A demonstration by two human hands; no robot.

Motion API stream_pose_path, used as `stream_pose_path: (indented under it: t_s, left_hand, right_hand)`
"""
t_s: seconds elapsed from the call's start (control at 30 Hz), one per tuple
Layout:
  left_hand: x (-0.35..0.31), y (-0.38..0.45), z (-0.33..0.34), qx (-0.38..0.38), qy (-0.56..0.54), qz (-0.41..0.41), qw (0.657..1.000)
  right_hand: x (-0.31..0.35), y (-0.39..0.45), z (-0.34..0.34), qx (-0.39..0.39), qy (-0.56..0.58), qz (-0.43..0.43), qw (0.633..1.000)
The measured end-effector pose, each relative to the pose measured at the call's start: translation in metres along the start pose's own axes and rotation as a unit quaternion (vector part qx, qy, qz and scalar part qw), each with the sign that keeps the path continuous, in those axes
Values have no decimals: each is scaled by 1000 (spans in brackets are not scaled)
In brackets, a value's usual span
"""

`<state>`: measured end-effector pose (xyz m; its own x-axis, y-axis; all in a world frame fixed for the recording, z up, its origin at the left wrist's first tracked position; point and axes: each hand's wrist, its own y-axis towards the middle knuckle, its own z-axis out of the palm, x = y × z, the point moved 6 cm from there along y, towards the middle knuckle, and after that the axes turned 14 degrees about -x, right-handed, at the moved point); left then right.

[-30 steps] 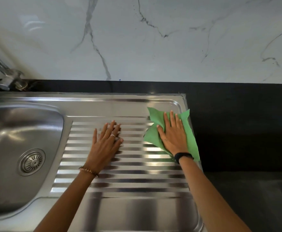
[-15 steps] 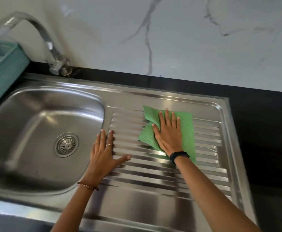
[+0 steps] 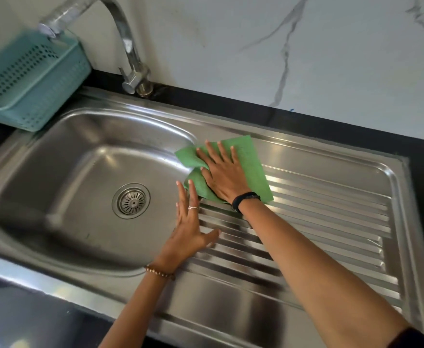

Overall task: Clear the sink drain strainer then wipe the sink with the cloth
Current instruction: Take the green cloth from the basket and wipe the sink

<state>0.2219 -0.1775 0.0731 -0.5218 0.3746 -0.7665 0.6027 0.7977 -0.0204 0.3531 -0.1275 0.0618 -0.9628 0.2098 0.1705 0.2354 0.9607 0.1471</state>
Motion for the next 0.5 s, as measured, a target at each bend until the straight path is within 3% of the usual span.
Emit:
stream_pose_path:
  t_s: [0.17, 0.37, 0.5]
  left_hand:
    - [-1, -2, -4, -29, -16, -33, 999]
    - [-24, -15, 24, -50, 51, 1, 997]
    - [-60, -24, 78, 14, 136, 78, 988]
  right_hand:
    - [14, -25, -4, 14, 8, -121, 993]
    - [-37, -84, -29, -27, 75, -31, 996]
    - [-102, -143, -49, -38, 54, 46, 997]
